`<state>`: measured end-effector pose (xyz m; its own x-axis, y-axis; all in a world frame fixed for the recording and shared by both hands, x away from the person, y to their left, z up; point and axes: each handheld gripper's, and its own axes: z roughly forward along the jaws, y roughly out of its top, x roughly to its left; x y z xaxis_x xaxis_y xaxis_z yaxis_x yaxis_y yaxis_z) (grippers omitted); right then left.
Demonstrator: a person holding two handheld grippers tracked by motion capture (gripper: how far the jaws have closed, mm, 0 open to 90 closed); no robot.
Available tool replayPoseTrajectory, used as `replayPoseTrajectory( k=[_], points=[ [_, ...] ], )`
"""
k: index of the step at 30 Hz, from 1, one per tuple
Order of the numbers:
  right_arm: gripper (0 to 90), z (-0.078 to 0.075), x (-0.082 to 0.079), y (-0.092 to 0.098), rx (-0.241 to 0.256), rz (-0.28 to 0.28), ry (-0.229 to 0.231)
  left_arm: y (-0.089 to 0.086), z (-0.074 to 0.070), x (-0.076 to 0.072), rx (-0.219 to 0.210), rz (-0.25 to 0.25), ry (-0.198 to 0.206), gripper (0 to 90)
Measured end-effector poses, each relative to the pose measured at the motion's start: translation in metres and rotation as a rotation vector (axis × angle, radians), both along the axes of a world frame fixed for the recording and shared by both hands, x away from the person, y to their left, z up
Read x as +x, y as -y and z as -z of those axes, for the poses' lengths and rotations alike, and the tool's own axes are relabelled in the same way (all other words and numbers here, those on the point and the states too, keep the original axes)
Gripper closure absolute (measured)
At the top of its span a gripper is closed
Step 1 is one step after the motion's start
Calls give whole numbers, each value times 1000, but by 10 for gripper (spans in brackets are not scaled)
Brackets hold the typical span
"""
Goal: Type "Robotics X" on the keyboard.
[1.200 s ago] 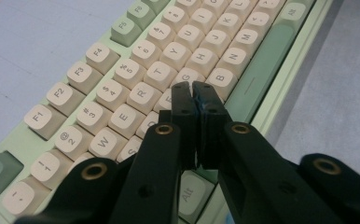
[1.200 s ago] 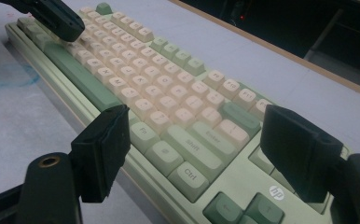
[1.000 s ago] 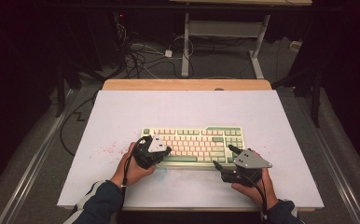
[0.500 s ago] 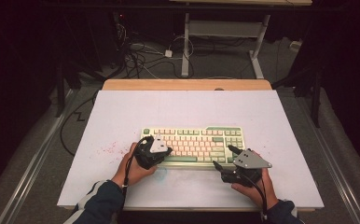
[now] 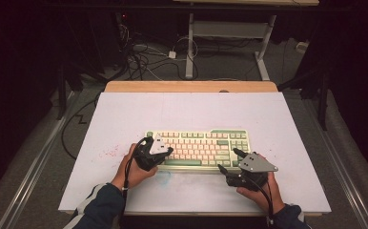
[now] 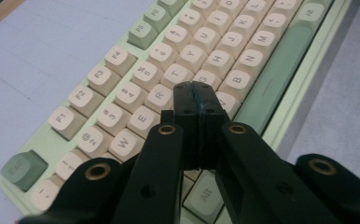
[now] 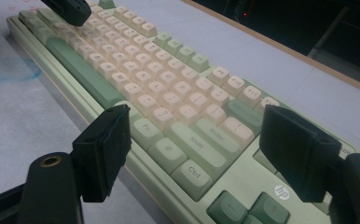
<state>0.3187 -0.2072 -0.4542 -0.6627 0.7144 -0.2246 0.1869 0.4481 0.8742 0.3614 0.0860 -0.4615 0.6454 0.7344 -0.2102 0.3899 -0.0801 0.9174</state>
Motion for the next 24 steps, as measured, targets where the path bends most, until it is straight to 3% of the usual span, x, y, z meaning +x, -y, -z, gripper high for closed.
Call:
replayPoseTrajectory(
  k=[24],
  points=[
    [259, 1, 0, -1, -3, -8, -11, -12, 10, 14, 43, -59, -17, 872]
  ],
)
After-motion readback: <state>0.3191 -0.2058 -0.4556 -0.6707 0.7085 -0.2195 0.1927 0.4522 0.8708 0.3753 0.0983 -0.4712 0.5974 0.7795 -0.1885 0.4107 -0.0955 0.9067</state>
